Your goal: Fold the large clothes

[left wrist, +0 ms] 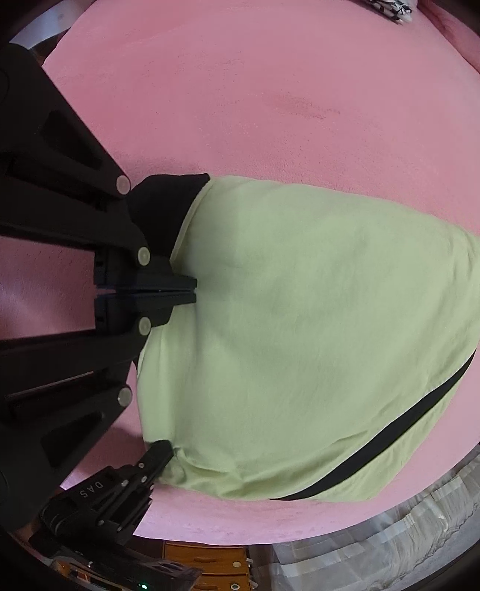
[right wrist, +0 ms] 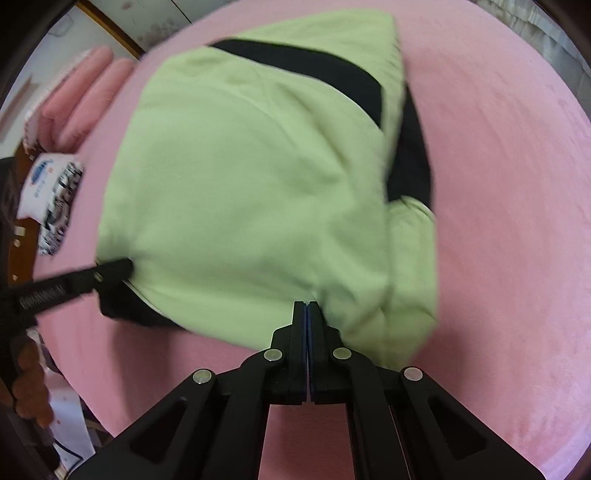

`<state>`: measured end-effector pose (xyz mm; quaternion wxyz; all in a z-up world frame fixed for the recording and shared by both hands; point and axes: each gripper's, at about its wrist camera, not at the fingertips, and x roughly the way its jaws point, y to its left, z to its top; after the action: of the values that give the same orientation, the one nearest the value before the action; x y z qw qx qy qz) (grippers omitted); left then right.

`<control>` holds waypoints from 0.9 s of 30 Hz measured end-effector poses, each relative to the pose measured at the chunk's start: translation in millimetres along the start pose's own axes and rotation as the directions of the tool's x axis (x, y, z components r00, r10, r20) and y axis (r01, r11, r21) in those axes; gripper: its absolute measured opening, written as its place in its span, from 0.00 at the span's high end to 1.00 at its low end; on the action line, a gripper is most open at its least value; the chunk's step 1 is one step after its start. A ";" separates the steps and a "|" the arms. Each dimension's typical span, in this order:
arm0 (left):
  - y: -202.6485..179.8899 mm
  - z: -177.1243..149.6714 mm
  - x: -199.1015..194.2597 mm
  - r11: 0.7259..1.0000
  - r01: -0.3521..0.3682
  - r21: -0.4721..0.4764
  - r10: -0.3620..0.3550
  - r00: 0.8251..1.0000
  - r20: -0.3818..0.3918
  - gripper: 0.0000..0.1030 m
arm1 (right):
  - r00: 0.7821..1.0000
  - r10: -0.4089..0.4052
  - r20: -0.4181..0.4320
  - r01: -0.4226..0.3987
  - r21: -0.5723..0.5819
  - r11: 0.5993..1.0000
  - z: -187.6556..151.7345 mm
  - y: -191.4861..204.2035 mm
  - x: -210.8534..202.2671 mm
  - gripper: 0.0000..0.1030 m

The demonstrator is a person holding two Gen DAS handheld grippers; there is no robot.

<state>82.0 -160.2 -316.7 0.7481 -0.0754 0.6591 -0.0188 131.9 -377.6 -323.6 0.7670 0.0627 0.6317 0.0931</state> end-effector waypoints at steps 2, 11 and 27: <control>-4.1 -2.0 -3.2 0.999 -0.017 0.029 0.017 1.000 0.011 0.99 | 1.000 -0.028 -0.014 0.028 -0.004 1.000 -4.0 -0.8 -4.2 1.00; -19.2 21.0 -33.8 0.996 0.010 0.086 -0.018 0.996 0.093 0.99 | 0.977 0.079 0.200 -0.051 -0.139 0.989 19.9 43.8 -39.8 1.00; 2.6 123.0 11.3 0.999 -0.035 0.016 0.031 0.978 0.206 0.99 | 0.926 0.004 0.377 -0.044 0.100 0.994 143.5 -16.2 4.4 1.00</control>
<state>204.9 -148.3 -313.4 0.8131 -0.0586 0.5791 -0.0051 274.6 -389.4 -303.4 0.8684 0.1279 0.4760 0.0550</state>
